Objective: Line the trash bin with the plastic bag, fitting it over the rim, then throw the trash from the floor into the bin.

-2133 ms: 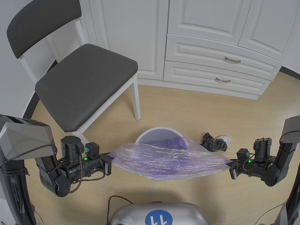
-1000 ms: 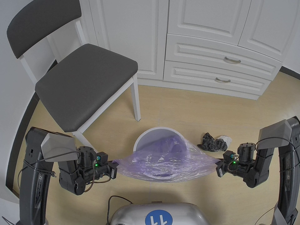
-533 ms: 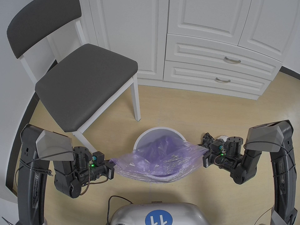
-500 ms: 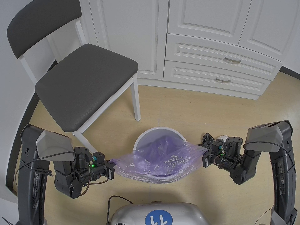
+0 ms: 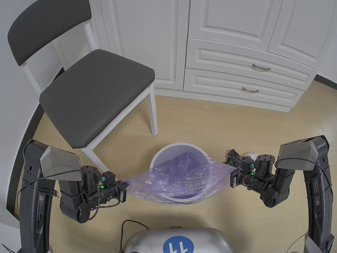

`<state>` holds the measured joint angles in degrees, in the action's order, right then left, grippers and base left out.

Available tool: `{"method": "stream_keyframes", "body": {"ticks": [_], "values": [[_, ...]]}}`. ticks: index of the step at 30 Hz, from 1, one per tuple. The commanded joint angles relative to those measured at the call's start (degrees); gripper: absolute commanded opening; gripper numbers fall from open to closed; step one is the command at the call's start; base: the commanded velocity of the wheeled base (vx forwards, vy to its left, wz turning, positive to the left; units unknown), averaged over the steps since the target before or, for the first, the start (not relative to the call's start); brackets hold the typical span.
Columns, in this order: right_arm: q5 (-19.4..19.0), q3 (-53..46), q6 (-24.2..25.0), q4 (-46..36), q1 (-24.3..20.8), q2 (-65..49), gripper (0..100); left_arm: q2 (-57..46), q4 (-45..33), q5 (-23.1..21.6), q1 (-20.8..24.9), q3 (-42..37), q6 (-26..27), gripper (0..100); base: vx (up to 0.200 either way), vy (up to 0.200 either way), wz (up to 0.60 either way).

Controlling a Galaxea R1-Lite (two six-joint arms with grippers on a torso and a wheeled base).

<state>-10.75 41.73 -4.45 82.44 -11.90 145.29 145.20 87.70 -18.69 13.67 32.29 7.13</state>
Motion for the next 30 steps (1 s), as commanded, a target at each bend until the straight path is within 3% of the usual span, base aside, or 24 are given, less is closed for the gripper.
{"method": "stream_keyframes", "body": {"ticks": [1,4,8,17,21,24,27,29,30], "values": [[-0.4,-1.9,-1.2,0.0,0.0,-1.4,100,1.0,0.0,0.0,0.0,0.3,-0.1,0,0.000,0.000,0.00],[-1.7,-3.4,-2.0,0.8,0.0,-2.7,100,0.4,0.1,-0.1,0.2,0.3,-2.4,0,0.000,0.000,0.00],[-6.9,-6.0,-2.1,1.3,2.2,-5.1,100,-1.0,0.0,0.0,0.7,0.4,-5.7,0,0.000,0.000,0.00],[-29.2,-10.5,-1.1,7.6,13.5,-7.7,100,-0.4,-0.1,0.3,1.0,3.3,-10.1,0,0.000,0.000,0.00],[-35.1,-10.7,1.9,7.6,16.0,-8.4,100,0.3,-0.1,0.3,0.9,4.3,-10.2,0,0.000,0.000,0.00],[-37.2,-10.6,2.7,7.6,17.1,-9.2,100,0.6,-0.1,0.3,0.6,4.5,-10.2,0,0.000,0.000,0.00],[-37.0,-10.9,2.2,7.6,17.0,-10.6,100,0.6,-0.1,0.3,0.5,4.5,-10.2,0,0.000,0.000,0.00],[-34.5,-11.3,1.8,7.6,15.8,-13.7,100,0.5,0.0,0.2,0.6,4.4,-10.3,0,0.000,0.000,0.00],[-30.6,-12.2,2.1,7.6,13.6,-16.0,100,0.5,0.1,0.2,0.7,4.2,-10.2,0,0.000,0.000,0.00]]}}
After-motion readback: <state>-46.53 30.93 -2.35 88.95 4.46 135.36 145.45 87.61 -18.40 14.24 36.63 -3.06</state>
